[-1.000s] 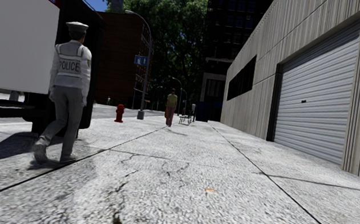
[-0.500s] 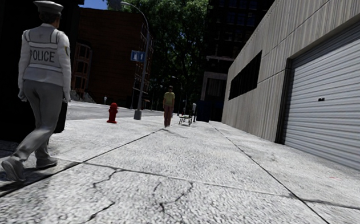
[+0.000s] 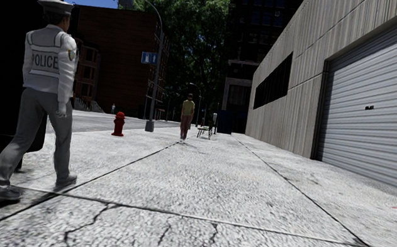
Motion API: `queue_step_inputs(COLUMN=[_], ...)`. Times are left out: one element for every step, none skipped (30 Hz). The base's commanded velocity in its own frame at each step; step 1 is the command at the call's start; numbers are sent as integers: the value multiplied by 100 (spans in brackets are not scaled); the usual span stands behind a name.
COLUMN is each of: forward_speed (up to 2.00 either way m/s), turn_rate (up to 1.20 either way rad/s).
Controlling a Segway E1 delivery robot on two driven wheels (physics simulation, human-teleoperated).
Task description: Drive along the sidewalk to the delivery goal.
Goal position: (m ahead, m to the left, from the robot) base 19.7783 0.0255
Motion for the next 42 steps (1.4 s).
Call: queue_step_inputs(forward_speed=[0,0,0,0,0,0,0,0,0,0,0,0,0,0,0,0,0,0,0,0,0,0,0,0,0,0,0,0,0,0,0,0,0,0,0,0,0,0,0,0,0,0], turn_rate=[0,0,0,0,0,0,0,0,0,0,0,0,0,0,0,0,0,0,0,0,0,0,0,0,0,0,0,0,0,0,0,0,0,0,0,0,0,0,0,0,0,0])
